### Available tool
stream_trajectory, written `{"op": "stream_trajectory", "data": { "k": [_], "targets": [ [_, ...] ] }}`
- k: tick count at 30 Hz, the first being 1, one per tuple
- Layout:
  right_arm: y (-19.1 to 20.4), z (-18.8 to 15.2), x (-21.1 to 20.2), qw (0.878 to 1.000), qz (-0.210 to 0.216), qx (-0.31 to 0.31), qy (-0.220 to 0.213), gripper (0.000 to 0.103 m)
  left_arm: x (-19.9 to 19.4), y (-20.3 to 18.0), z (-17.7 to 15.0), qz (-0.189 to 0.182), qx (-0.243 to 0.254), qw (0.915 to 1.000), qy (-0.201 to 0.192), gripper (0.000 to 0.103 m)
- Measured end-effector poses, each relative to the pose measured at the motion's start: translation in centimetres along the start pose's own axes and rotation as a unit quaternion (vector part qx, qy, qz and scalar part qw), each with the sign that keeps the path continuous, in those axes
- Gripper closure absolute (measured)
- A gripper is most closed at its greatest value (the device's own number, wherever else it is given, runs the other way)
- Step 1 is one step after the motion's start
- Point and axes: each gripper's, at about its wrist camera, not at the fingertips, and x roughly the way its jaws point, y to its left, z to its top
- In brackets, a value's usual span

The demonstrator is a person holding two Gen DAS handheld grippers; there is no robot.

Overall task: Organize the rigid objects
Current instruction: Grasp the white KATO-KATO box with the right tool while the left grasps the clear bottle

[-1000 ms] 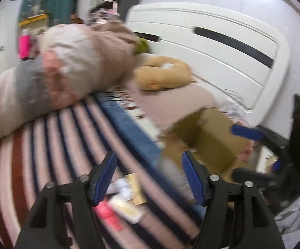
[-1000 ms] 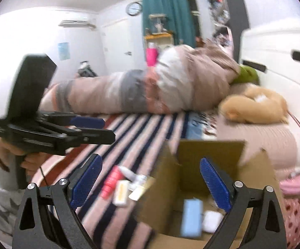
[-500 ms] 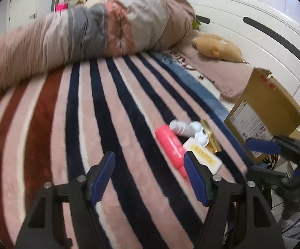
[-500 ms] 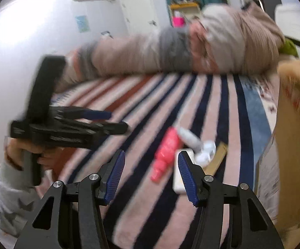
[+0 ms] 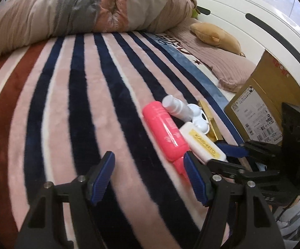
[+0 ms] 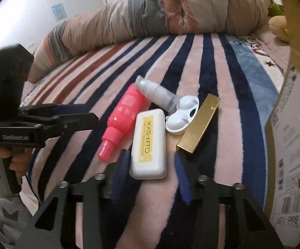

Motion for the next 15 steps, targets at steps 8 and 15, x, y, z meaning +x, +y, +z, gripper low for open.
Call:
{"op": "stream_trajectory", "data": {
  "k": [8, 15],
  "targets": [
    [1.4, -0.8, -1.4, 0.999, -0.027, -0.021, 0.015, 0.072, 1.3, -1.3, 0.8, -0.017, -0.002, 0.9998, 0.011, 0.038],
    [1.4, -1.1, -1.6, 0.999, -0.030, -0.027, 0.011, 0.070, 0.7, -1.9, 0.8, -0.013, 0.005, 0.9999, 0.008, 0.038]
  ]
}}
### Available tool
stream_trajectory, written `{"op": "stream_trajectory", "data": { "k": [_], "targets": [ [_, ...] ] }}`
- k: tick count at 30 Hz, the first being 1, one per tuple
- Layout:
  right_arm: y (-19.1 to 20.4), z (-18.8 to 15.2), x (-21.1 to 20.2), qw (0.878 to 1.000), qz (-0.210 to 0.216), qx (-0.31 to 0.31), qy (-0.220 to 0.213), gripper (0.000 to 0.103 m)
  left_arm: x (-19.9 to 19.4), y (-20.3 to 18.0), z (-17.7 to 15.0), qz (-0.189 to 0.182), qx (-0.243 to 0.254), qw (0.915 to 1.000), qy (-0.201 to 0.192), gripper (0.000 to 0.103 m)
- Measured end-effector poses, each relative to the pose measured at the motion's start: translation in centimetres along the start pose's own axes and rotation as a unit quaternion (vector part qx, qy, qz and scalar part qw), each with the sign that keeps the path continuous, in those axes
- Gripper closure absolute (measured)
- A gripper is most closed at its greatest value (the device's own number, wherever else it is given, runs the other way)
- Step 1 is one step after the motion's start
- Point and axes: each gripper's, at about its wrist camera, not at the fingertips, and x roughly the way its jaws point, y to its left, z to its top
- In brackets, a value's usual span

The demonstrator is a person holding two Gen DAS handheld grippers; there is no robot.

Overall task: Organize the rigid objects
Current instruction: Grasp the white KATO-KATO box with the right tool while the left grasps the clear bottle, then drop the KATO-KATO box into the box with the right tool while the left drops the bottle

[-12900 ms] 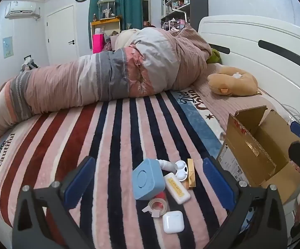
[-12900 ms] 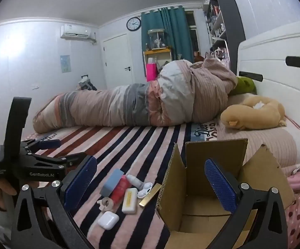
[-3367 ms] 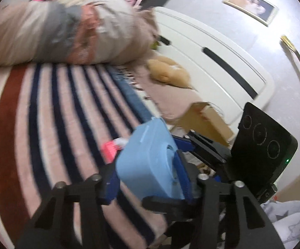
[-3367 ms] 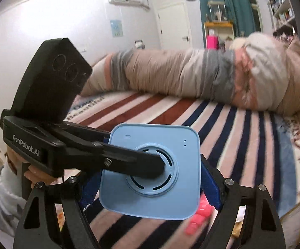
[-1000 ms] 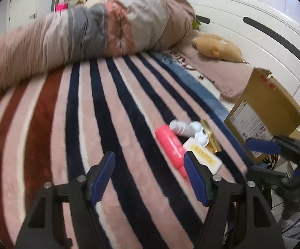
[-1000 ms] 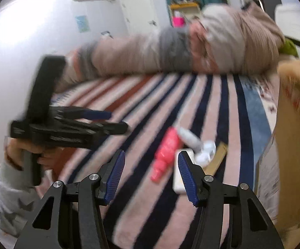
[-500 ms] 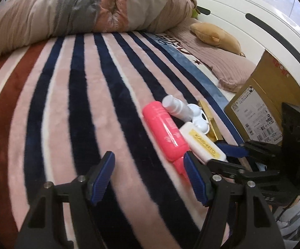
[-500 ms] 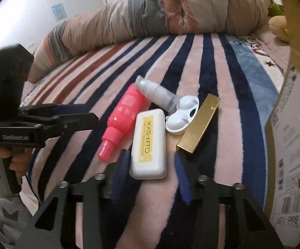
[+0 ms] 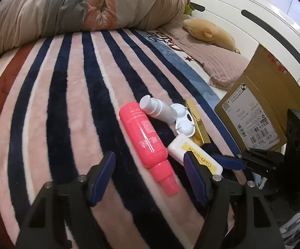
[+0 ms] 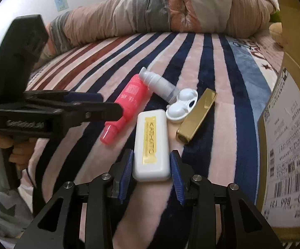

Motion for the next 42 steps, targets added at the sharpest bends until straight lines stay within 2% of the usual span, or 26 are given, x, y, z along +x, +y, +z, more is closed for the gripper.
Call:
{"op": "stream_trajectory", "data": {
  "k": [6, 9, 10, 14, 15, 17, 19, 20, 22, 24, 34, 37, 39, 42],
  "targets": [
    [0.6, 0.3, 0.9, 1.000, -0.012, -0.017, 0.003, 0.072, -0.3, -0.6, 0.9, 0.007, 0.014, 0.9999, -0.003, 0.038],
    [0.3, -0.1, 0.5, 1.000, -0.014, -0.003, 0.006, 0.072, 0.3, -1.7, 2.9, 0.018, 0.040, 0.9989, -0.018, 0.039],
    [0.2, -0.1, 0.4, 1.000, -0.012, 0.000, 0.005, 0.072, 0.7, -2.0, 3.6, 0.018, 0.050, 0.9984, -0.020, 0.043],
    [-0.5, -0.4, 0.4, 1.000, 0.007, 0.014, 0.003, 0.072, 3.6, -2.6, 6.1, 0.013, 0.086, 0.9961, -0.009, 0.047],
    [-0.6, -0.4, 0.4, 1.000, 0.010, 0.017, 0.004, 0.072, 4.4, -2.6, 6.5, 0.012, 0.092, 0.9957, -0.002, 0.049],
    [-0.8, -0.3, 0.4, 1.000, 0.016, 0.019, 0.005, 0.072, 5.5, -2.4, 6.8, 0.017, 0.094, 0.9953, 0.017, 0.062],
    [-0.7, -0.3, 0.4, 1.000, 0.018, 0.017, 0.005, 0.072, 5.3, -2.7, 6.7, 0.013, 0.114, 0.9931, 0.024, 0.066],
    [-0.7, -0.4, 0.4, 1.000, 0.019, 0.016, 0.005, 0.072, 5.1, -2.8, 6.5, 0.008, 0.123, 0.9918, 0.034, 0.074],
    [-0.7, -0.4, 0.4, 1.000, 0.020, 0.016, 0.004, 0.072, 5.1, -2.9, 6.0, -0.015, 0.134, 0.9889, 0.063, 0.078],
    [-0.7, -0.4, 0.4, 1.000, 0.023, 0.018, 0.003, 0.072, 5.4, -3.3, 5.5, -0.009, 0.146, 0.9863, 0.076, 0.078],
    [-0.8, -0.1, 0.4, 0.999, 0.023, 0.023, 0.003, 0.072, 7.2, -4.4, 5.5, 0.045, 0.135, 0.9850, 0.097, 0.078],
    [-0.6, -0.1, 0.4, 1.000, 0.016, 0.017, 0.001, 0.072, 7.1, -4.1, 4.8, 0.046, 0.128, 0.9856, 0.100, 0.078],
    [-0.5, -0.1, 0.5, 1.000, 0.012, 0.013, -0.001, 0.072, 7.2, -3.9, 4.5, 0.046, 0.122, 0.9863, 0.101, 0.082],
    [0.0, 0.1, 0.5, 1.000, 0.001, 0.003, -0.002, 0.072, 6.6, -3.7, 4.5, 0.047, 0.105, 0.9894, 0.088, 0.082]
  ]
}}
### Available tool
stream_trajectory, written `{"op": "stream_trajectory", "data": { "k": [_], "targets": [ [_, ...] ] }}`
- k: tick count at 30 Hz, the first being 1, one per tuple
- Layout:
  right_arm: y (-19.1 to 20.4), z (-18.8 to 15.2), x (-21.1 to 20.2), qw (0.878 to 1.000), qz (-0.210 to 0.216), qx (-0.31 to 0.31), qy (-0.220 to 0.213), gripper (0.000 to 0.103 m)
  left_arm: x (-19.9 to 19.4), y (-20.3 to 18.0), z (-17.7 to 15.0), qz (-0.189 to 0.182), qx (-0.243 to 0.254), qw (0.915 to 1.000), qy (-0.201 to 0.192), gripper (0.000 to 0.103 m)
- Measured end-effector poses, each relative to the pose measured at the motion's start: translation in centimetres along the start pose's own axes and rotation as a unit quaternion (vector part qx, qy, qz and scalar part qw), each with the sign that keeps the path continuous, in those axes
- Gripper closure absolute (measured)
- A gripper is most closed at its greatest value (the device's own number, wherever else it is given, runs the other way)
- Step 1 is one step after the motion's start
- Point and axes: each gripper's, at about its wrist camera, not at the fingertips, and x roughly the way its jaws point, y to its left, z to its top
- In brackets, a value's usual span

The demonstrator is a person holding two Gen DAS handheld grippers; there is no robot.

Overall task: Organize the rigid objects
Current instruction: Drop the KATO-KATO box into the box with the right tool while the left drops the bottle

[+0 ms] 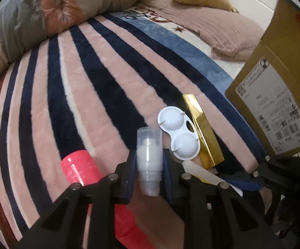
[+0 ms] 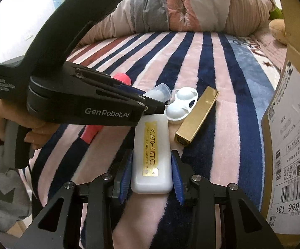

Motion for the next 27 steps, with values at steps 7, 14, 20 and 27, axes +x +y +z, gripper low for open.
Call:
{"op": "stream_trajectory", "data": {
  "k": [7, 14, 20, 27],
  "targets": [
    [2.2, 1.0, -3.0, 0.999, 0.007, -0.012, -0.033, 0.072, -7.4, 0.4, -0.7, 0.000, -0.015, 0.9974, -0.071, 0.082],
    [4.3, 3.3, -10.9, 0.992, 0.012, -0.051, -0.113, 0.072, -17.7, -1.7, -1.6, -0.001, -0.011, 0.9858, -0.168, 0.082],
    [-0.9, 3.1, -18.3, 0.985, -0.032, -0.005, -0.169, 0.072, -21.2, -7.7, 0.5, -0.054, 0.042, 0.9754, -0.210, 0.082],
    [-10.0, -0.5, -20.8, 0.981, -0.125, 0.062, -0.132, 0.072, -17.6, -15.8, 5.0, -0.084, 0.099, 0.9771, -0.168, 0.082]
  ]
}}
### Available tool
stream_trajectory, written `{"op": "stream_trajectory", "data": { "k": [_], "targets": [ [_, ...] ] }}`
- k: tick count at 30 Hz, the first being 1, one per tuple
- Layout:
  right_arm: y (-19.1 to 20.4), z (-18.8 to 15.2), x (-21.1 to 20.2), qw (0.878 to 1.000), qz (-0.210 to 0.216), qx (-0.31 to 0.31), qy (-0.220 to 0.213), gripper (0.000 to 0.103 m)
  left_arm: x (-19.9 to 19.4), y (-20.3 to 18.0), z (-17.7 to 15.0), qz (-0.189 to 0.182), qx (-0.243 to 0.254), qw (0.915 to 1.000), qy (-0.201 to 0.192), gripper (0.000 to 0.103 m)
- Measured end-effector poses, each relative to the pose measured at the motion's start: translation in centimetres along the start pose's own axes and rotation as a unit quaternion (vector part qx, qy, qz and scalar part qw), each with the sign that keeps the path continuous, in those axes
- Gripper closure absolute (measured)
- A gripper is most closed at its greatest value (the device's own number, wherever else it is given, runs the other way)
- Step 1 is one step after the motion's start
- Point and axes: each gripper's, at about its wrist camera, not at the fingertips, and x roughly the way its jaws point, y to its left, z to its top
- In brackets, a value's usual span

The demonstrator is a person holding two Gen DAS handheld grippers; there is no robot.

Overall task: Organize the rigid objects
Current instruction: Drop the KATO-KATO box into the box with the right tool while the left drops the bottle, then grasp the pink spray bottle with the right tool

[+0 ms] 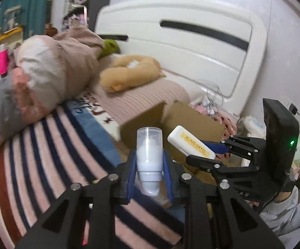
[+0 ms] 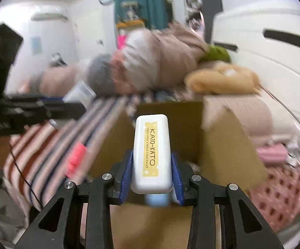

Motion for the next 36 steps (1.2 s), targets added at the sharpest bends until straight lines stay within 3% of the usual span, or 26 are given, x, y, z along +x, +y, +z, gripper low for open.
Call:
{"op": "stream_trajectory", "data": {
  "k": [8, 15, 18, 21, 23, 27, 31, 36],
  "targets": [
    [-3.4, -2.0, 2.8, 0.998, -0.035, 0.012, 0.042, 0.072, 7.3, -2.6, 1.0, 0.015, 0.018, 0.9964, 0.082, 0.082],
    [-3.7, -2.5, 3.3, 0.999, -0.029, 0.014, 0.041, 0.070, 8.8, -3.6, 0.9, 0.039, 0.053, 0.9939, 0.088, 0.082],
    [-3.5, -2.3, 3.6, 0.999, -0.023, 0.010, 0.036, 0.065, 9.2, -3.9, 1.0, 0.058, 0.065, 0.9920, 0.091, 0.082],
    [-3.4, -2.3, 3.5, 0.999, -0.017, 0.009, 0.033, 0.063, 9.5, -4.3, 1.2, 0.074, 0.079, 0.9901, 0.090, 0.075],
    [-3.5, -2.4, 3.5, 0.999, -0.013, 0.011, 0.032, 0.063, 9.5, -4.1, 1.4, 0.078, 0.071, 0.9908, 0.085, 0.059],
    [-2.9, -2.4, 3.0, 1.000, -0.003, 0.006, 0.026, 0.058, 8.4, -3.2, 1.6, 0.076, 0.049, 0.9929, 0.076, 0.055],
    [-1.4, -1.6, 1.8, 1.000, 0.003, -0.009, 0.005, 0.058, 5.8, -1.8, 1.6, 0.075, 0.029, 0.9957, 0.046, 0.043],
    [1.1, 0.5, 0.1, 0.999, 0.027, -0.010, -0.034, 0.058, 1.3, 1.7, 0.6, 0.102, -0.008, 0.9947, 0.009, 0.040]
  ]
}}
